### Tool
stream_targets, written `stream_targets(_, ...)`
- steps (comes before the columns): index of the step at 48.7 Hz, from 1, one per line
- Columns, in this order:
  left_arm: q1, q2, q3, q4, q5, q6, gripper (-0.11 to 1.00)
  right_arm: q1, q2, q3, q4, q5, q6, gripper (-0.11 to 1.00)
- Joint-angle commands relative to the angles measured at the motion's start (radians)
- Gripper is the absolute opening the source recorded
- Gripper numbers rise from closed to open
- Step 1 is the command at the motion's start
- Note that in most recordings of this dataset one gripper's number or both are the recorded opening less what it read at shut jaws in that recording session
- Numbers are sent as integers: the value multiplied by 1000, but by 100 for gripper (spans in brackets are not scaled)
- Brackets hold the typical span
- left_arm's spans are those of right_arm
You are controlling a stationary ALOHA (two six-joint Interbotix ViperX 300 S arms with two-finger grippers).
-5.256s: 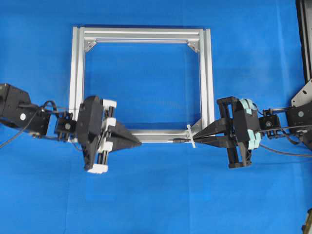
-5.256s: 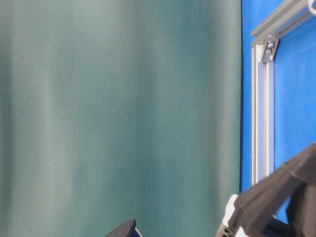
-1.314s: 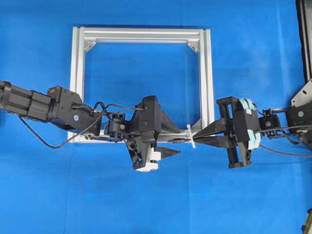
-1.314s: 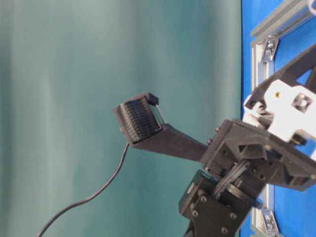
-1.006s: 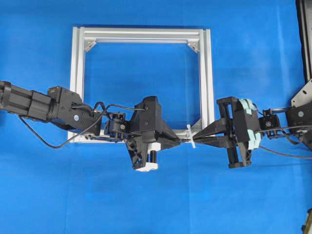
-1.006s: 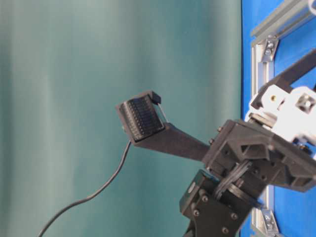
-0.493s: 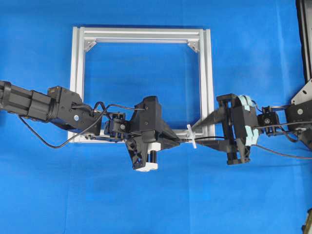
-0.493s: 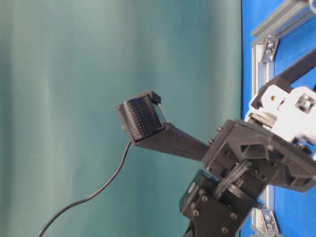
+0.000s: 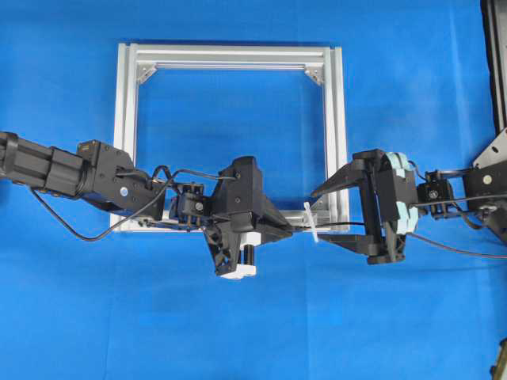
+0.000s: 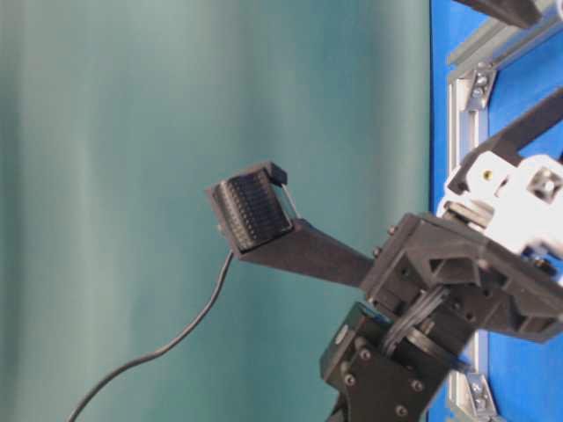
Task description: Insert the wire through the string loop located on the right side.
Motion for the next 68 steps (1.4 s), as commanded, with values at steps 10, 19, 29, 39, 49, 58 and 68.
stream_targets(10, -5, -60, 58, 2, 17, -2, 8, 5, -14, -6, 2, 11, 3, 90)
stream_targets(19, -20, -144, 169, 2, -2, 8, 8, 5, -14, -9, 2, 15, 2, 90)
stream_targets(29, -25, -238, 328, 2, -74, -3, 8, 5, -14, -11, 2, 15, 3, 90)
stream_targets(39, -26, -291, 451, 2, -98, -3, 8, 5, -14, -12, 2, 15, 5, 90)
stream_targets(49, -31, -367, 557, 2, -101, -3, 8, 5, -15, -12, 0, 15, 5, 90)
stream_targets(58, -35, -456, 653, 2, -101, -18, 8, 5, -15, -14, 2, 15, 5, 90)
stream_targets(68, -46, -557, 753, 3, -97, -46, 8, 5, -15, -14, 2, 15, 6, 90)
